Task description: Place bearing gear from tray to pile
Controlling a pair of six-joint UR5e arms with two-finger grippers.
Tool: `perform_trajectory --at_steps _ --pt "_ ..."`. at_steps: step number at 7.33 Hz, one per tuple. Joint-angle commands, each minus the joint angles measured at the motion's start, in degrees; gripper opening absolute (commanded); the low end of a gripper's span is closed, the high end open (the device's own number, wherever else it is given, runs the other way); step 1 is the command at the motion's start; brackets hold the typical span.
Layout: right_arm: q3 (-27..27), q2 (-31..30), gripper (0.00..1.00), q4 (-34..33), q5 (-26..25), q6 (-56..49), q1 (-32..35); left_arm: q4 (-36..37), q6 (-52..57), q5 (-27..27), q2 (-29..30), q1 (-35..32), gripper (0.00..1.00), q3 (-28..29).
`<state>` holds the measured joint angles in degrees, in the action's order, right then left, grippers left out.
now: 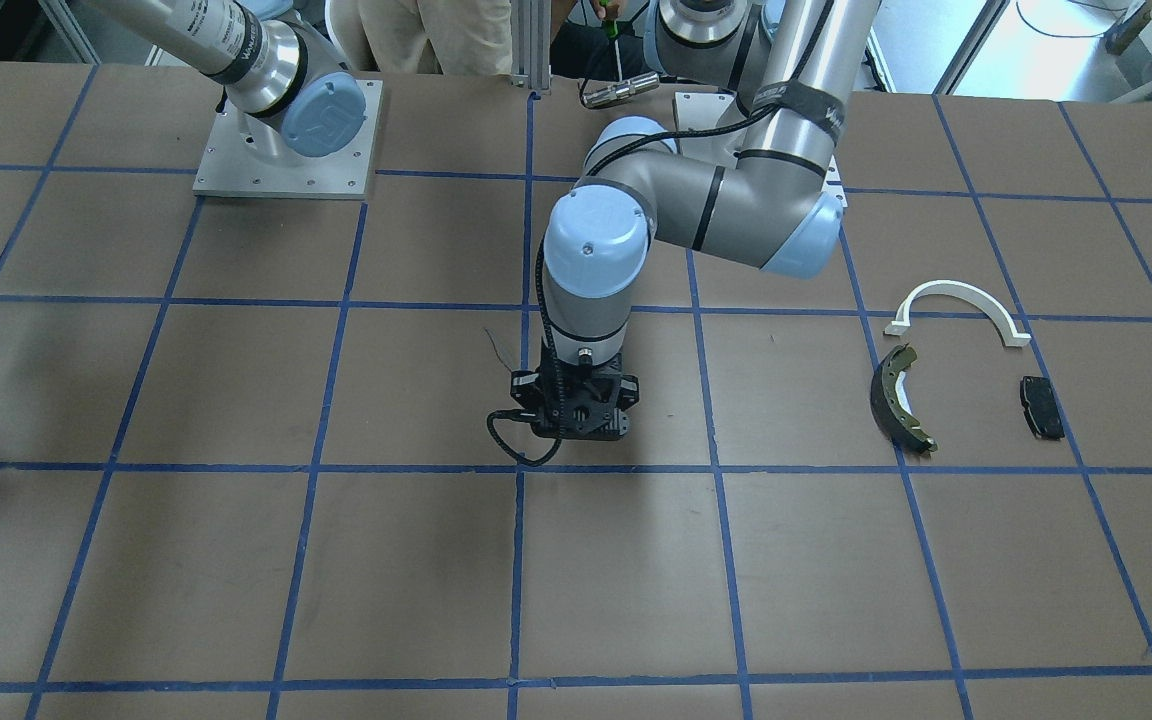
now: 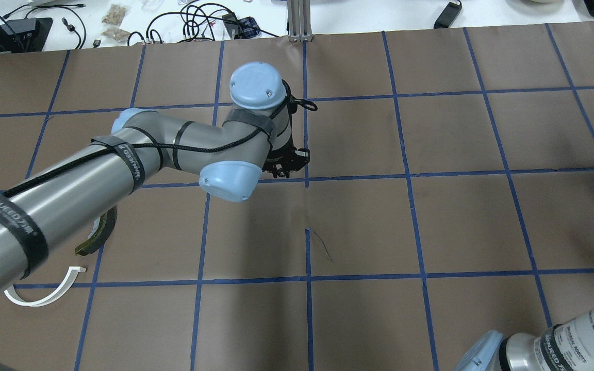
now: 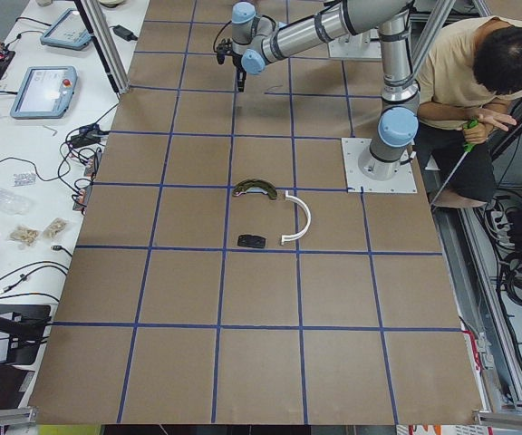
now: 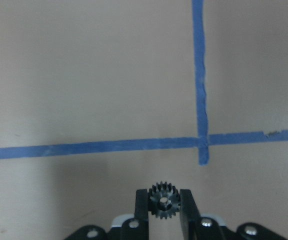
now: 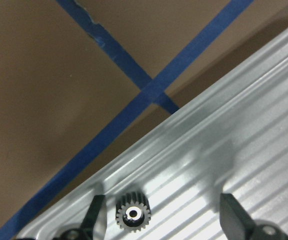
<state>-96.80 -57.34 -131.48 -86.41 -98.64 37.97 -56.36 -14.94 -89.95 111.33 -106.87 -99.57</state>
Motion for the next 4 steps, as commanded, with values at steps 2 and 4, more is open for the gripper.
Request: perform_trajectory --at_steps 2,4 --pt "0.0 0.0 0.39 0.4 0.1 0.6 0.2 -14.1 18.0 -4.0 -7.7 19.2 0.00 1.2" --pt "0.0 -0.1 0.26 1.4 -0.1 1.4 0.4 -15.4 35.4 -5.0 -9.5 32.0 0.00 -0.5"
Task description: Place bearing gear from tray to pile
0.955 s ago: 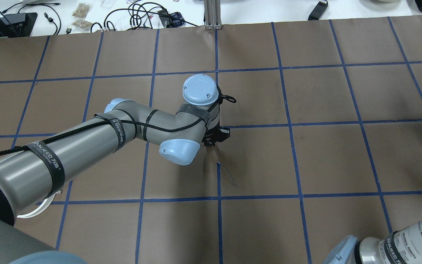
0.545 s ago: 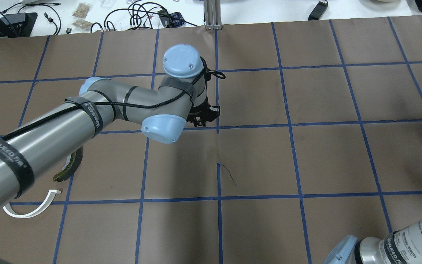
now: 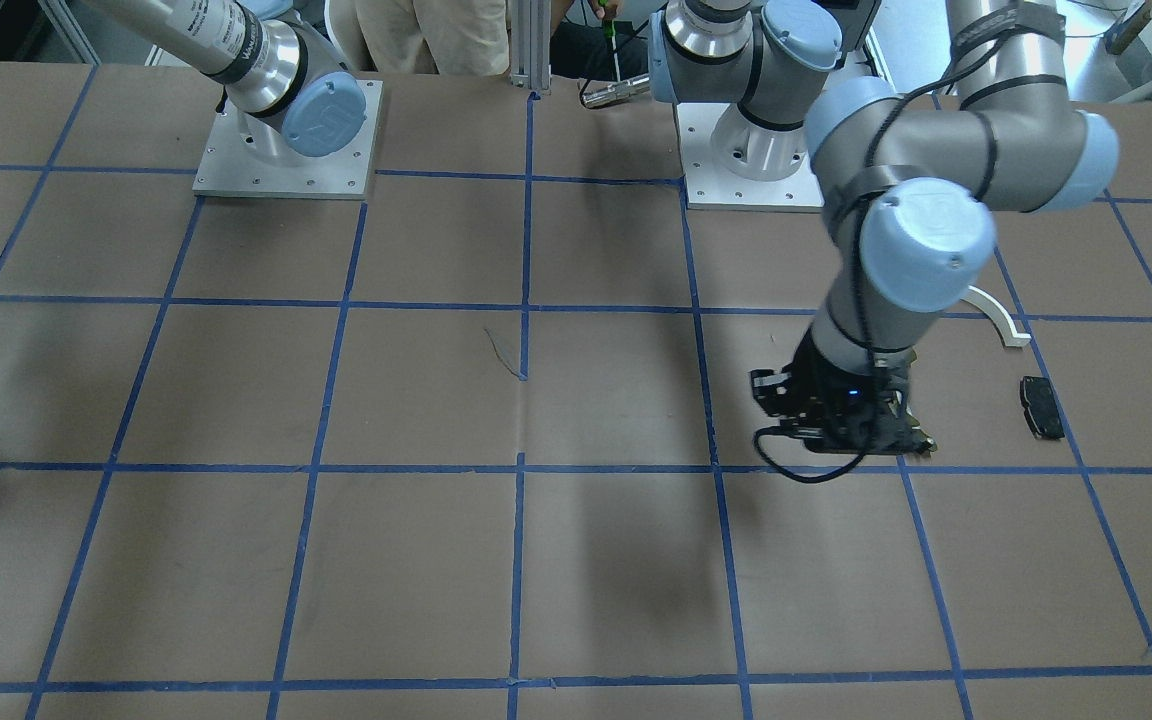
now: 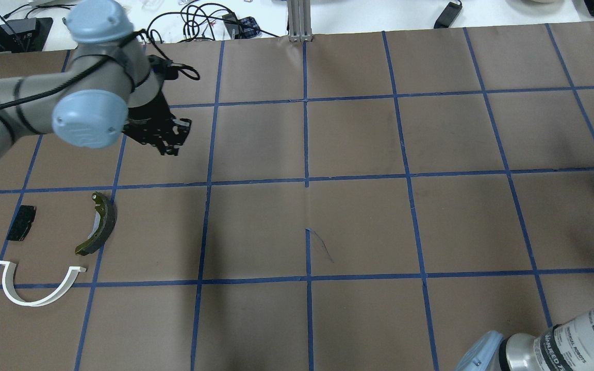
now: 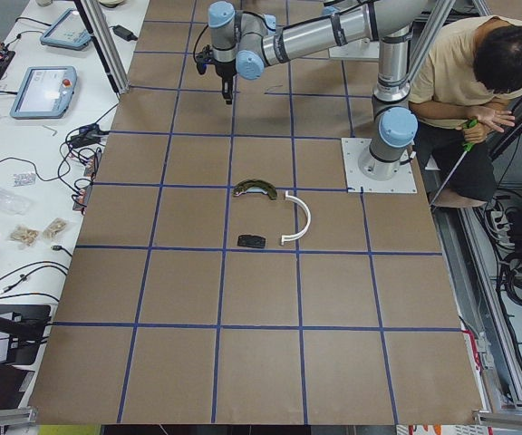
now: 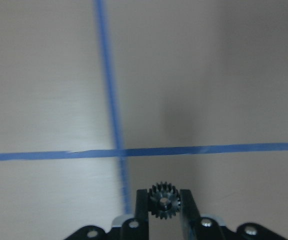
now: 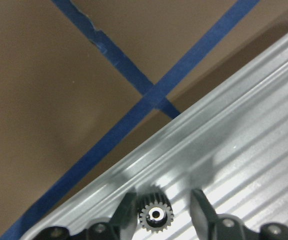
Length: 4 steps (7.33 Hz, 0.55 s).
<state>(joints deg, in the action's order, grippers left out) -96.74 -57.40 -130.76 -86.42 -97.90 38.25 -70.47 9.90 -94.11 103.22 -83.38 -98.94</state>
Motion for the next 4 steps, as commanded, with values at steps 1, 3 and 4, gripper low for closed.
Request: perform_trajectory --at_steps 1,3,4 --pt "0.1 -0.3 0.19 0.9 -0.1 1.0 0.2 -0.4 20.4 -0.7 -1.0 16.0 0.00 -2.4" --pt "0.6 -0.8 0.10 1.1 -0.2 4.2 0.9 9.1 37.9 0.1 3.4 28.8 0.00 -4.3" --pt "0.9 -2.6 0.08 1.6 -0.2 6.9 2.2 16.1 41.8 0.2 5.9 30.7 0.00 -7.4"
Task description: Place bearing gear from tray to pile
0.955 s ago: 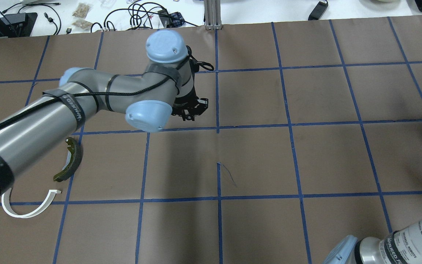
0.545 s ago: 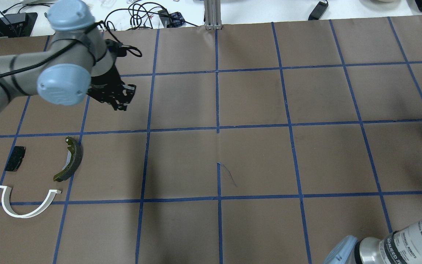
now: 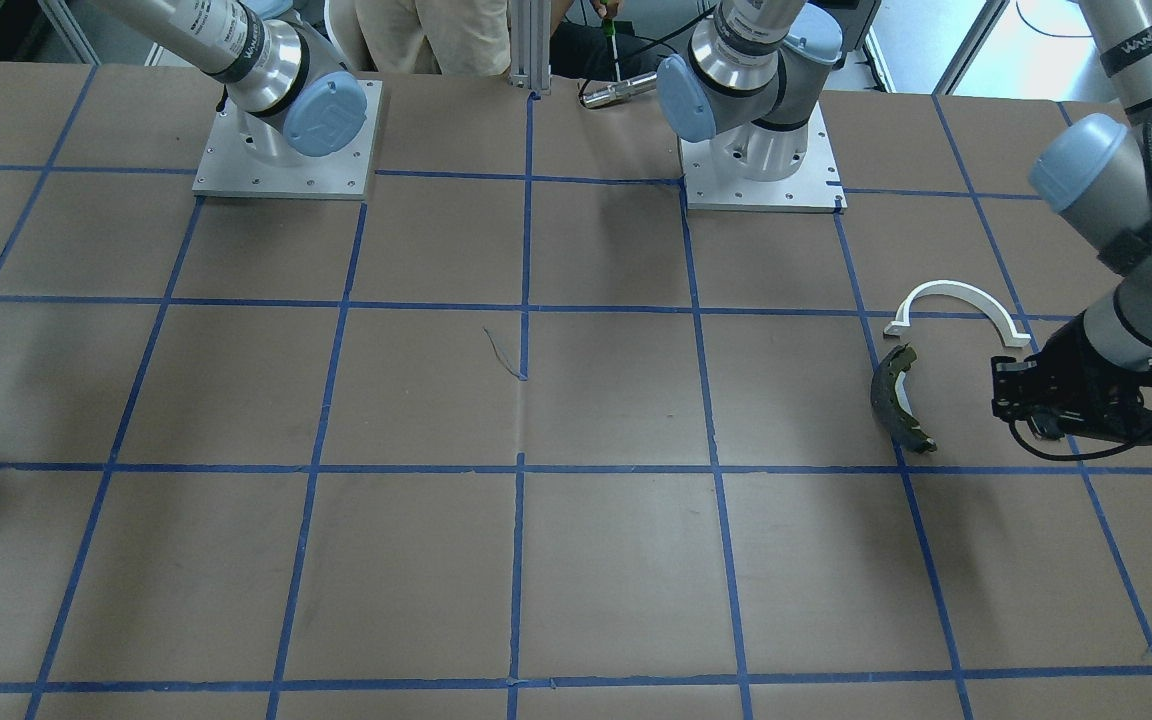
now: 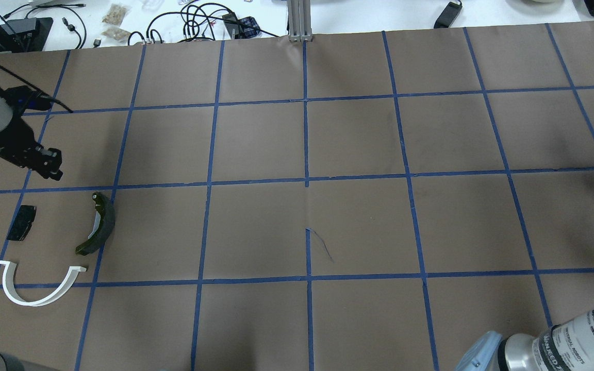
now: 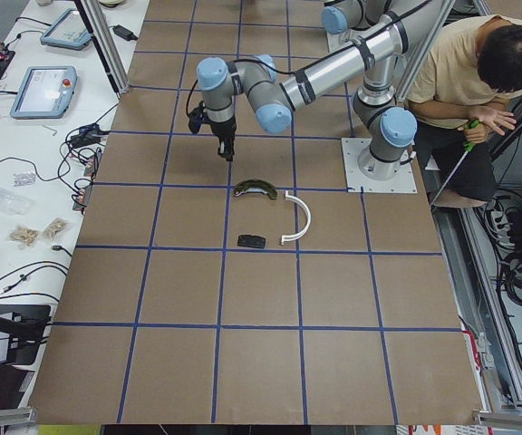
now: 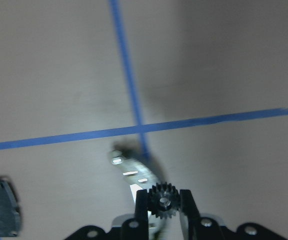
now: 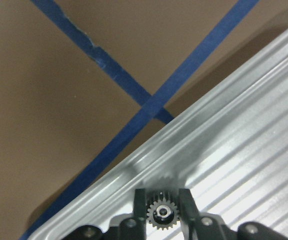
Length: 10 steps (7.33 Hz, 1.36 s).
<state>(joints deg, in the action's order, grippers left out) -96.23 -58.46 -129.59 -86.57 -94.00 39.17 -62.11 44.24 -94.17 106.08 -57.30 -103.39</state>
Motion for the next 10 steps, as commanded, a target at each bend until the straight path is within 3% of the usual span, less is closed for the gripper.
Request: perform_trajectory --at_steps 1,2,3,4,5,6,7,8,10 --pt "-0.2 -5.4 0.07 2.6 0.1 6.2 3.2 13.1 7.5 0.3 4.2 4.8 0.00 -7.8" --pt "-1.6 -9.4 0.06 5.8 0.3 11.2 4.8 18.6 7.5 0.4 4.4 4.9 0.00 -11.1" --pt "-5.3 -12.7 0.06 6.2 1.0 17.3 9.0 19.1 7.6 0.4 4.2 4.8 0.42 -11.1" --pt "-10.3 -15.3 0.06 5.2 1.8 27.0 15.3 19.0 7.6 1.3 3.0 4.8 0.99 -11.0" --pt "-15.3 -16.2 0.05 2.2 2.9 37.5 23.2 17.5 7.4 1.9 2.3 4.4 1.00 -9.0" --pt "-19.4 -16.3 0.06 -7.1 2.9 47.6 29.8 10.6 7.2 2.0 1.3 3.5 1.00 -4.0" --pt "-21.1 -16.4 0.06 -9.2 2.3 59.2 36.6 -1.4 6.0 2.1 1.0 2.3 1.00 4.3" --pt "-21.1 -16.4 0.06 -9.3 2.4 69.0 41.9 -12.4 1.9 2.1 1.3 -1.0 1.00 13.3" --pt "-20.1 -16.3 0.06 -11.3 1.9 91.4 55.7 -28.4 -11.5 1.8 -0.9 -10.6 1.00 24.2"
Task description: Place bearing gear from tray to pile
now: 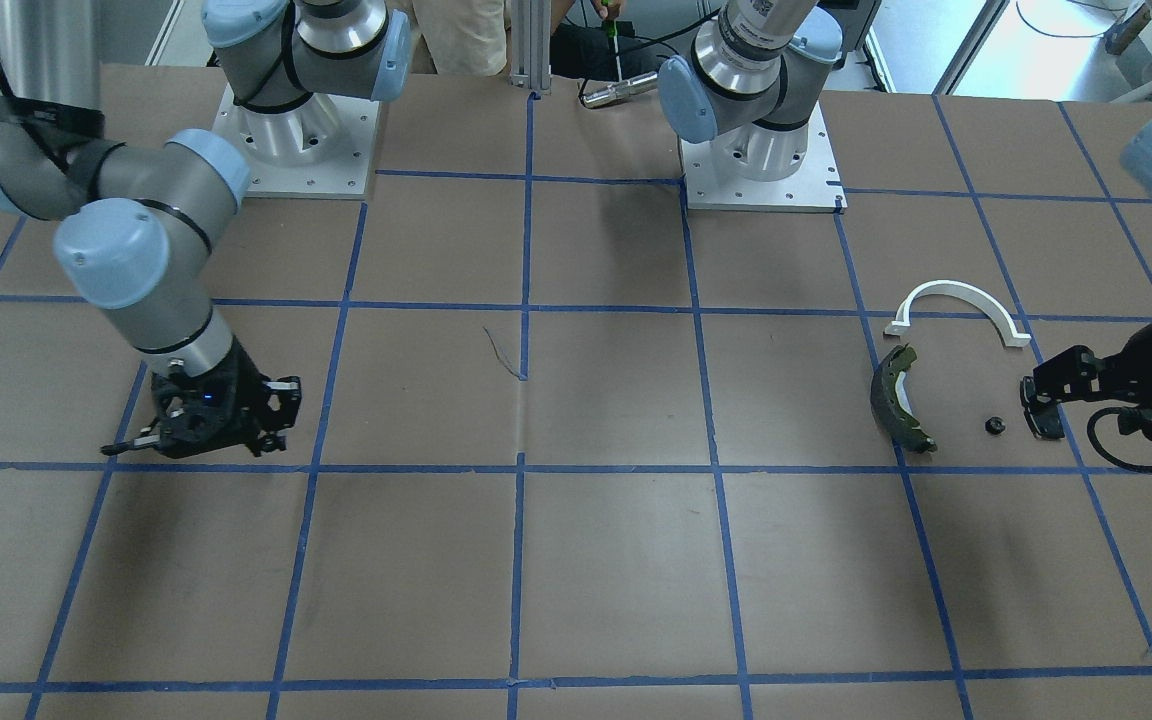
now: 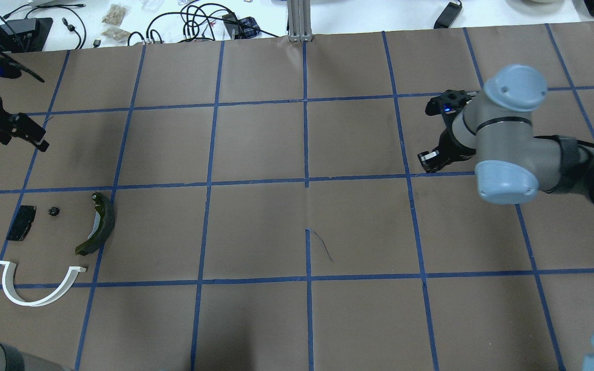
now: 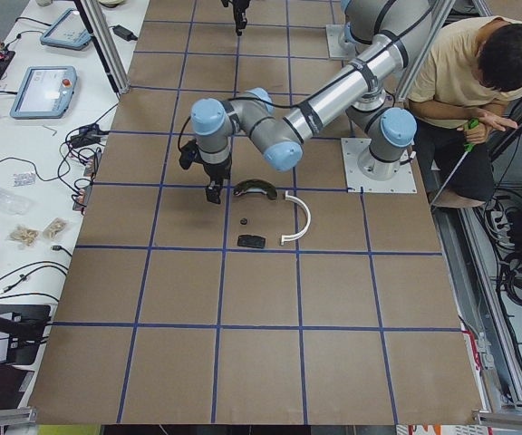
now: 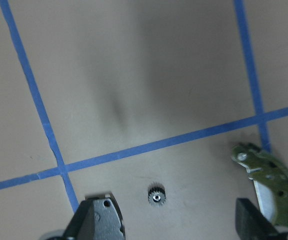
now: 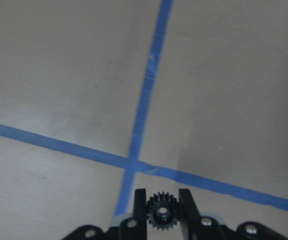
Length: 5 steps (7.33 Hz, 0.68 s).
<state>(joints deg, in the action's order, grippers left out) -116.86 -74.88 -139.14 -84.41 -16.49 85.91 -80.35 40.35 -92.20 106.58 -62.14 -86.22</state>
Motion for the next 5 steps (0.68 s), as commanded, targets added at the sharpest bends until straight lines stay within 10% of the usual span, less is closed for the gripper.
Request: perform_trajectory --at_steps 1,5 --pt "2.5 1.0 0.06 -1.9 -1.4 23.3 14.5 -17.4 -12.4 0.3 -4.1 -9.5 1.00 10.1" --pt "15.4 11.0 0.19 1.3 -2.0 50.2 28.6 -16.7 -33.4 2.6 -9.3 -25.5 1.00 5.6"
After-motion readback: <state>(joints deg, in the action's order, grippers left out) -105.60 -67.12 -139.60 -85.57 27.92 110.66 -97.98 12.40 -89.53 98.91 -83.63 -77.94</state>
